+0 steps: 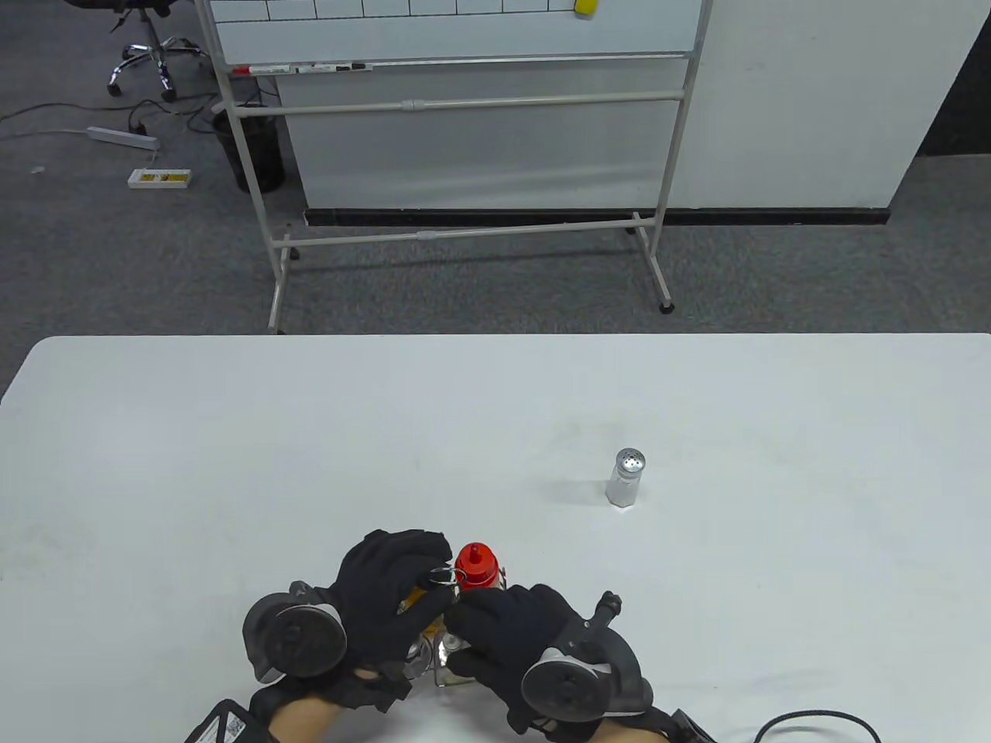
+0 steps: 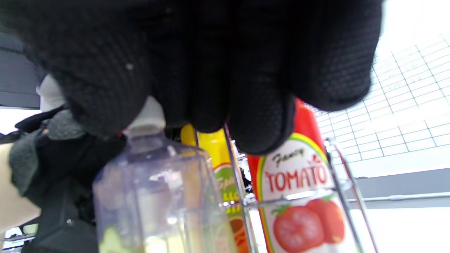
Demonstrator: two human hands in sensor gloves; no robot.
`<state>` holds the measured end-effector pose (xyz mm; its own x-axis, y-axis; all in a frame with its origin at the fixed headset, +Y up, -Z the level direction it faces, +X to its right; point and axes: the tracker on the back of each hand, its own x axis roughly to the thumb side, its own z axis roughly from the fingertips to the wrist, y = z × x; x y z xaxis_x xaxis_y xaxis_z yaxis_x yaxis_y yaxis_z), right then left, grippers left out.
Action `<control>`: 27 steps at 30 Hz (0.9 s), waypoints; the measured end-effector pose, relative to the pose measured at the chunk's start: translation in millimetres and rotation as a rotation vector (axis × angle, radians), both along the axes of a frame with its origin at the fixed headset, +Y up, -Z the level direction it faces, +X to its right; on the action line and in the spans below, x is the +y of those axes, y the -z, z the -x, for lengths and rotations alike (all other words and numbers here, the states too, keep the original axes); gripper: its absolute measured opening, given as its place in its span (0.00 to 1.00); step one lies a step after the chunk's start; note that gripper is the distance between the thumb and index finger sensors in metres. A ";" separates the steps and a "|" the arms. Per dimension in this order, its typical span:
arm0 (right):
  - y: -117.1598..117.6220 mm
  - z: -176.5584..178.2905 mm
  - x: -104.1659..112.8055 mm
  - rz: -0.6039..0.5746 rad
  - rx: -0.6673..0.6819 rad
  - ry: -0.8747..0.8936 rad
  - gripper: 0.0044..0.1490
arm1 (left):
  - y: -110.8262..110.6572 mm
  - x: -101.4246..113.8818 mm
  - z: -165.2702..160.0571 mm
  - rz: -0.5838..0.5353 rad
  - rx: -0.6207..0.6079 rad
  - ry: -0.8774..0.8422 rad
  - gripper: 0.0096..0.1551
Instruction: Hold seasoning rack and insert seasoning bottles through ring holders
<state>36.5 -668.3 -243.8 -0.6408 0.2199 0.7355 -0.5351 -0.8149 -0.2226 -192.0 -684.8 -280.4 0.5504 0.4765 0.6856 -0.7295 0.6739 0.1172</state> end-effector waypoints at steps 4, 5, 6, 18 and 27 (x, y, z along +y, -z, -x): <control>-3.4 -10.3 12.3 -0.059 -0.044 0.025 0.30 | -0.1 0.5 0.0 -0.014 -0.001 0.021 0.23; -3.8 -13.2 16.2 -0.077 -0.056 0.034 0.28 | -0.2 0.8 0.5 -0.017 -0.001 0.022 0.23; -3.7 -21.1 25.2 -0.134 -0.098 0.058 0.27 | -0.6 2.3 1.9 -0.024 0.003 0.022 0.23; 133.3 -104.4 -23.4 0.328 -0.798 -0.203 0.51 | -0.2 6.4 4.2 -0.046 0.005 0.034 0.23; 185.7 -120.2 -72.7 0.445 -1.046 -0.312 0.52 | -1.5 6.3 0.7 -0.049 -0.020 0.035 0.23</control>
